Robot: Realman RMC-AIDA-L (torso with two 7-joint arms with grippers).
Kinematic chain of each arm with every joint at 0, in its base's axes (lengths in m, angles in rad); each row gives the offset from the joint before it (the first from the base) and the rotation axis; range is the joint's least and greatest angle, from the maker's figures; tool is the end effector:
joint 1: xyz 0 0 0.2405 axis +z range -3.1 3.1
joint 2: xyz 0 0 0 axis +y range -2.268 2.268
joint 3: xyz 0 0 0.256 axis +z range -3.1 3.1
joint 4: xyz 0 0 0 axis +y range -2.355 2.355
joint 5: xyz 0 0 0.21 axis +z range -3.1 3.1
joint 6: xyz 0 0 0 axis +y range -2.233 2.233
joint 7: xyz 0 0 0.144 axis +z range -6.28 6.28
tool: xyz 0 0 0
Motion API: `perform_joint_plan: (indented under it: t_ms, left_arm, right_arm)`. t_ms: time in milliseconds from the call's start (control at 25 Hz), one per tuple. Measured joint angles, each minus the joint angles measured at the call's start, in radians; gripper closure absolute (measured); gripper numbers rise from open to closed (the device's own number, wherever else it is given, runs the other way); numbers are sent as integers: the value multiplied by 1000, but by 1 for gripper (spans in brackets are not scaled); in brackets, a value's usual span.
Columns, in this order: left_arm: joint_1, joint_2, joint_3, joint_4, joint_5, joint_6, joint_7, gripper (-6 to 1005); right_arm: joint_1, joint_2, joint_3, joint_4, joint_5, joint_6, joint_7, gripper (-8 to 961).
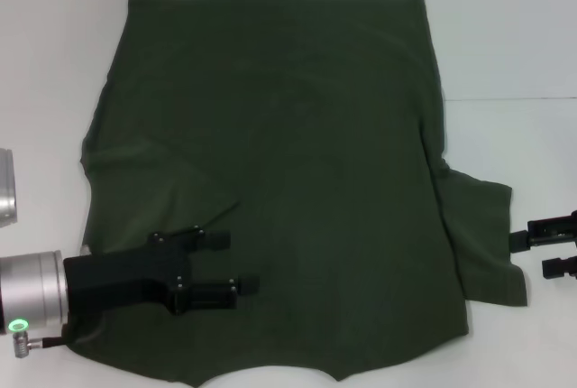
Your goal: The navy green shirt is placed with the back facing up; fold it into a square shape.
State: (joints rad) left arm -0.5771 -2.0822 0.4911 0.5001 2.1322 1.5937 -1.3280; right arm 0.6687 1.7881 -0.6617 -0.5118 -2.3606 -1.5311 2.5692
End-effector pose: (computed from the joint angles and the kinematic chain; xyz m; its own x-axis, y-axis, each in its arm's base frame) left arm -0.2676 0.3204 -0.0172 0.7251 0.4092 0.5540 0.5223 -0.8510 -0.0550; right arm 0.3144 0.3632 0.0859 -0.0057 -0.9664 -0.2571 -0.9997 0.0117 -0.0217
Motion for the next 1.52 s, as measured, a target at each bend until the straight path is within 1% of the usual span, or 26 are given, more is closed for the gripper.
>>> perform_joint_plan:
  t_ms: [120, 320, 600, 920, 1160, 1520]
  left_arm:
    - [0, 1, 0, 0, 0, -3, -3, 59]
    - [-2, 2, -2, 0, 0, -5, -11, 59]
    - [-3, 2, -4, 0, -2, -12, -13, 59]
    - [-4, 2, -3, 0, -2, -19, -14, 59]
    - [-4, 1, -3, 0, -2, -19, -14, 59]
    - [-6, 1, -3, 0, -2, -18, -14, 59]
  right_arm:
    - [0, 1, -7, 12, -13, 39, 1, 52]
    - [-1, 2, -8, 20, -24, 68, -2, 52]
    - [4, 11, -11, 45, -28, 108, -19, 52]
    - [15, 31, -14, 73, -29, 152, -41, 52]
    - [17, 43, -32, 74, -29, 178, -44, 52]
    - [20, 62, -28, 75, -24, 189, -60, 52]
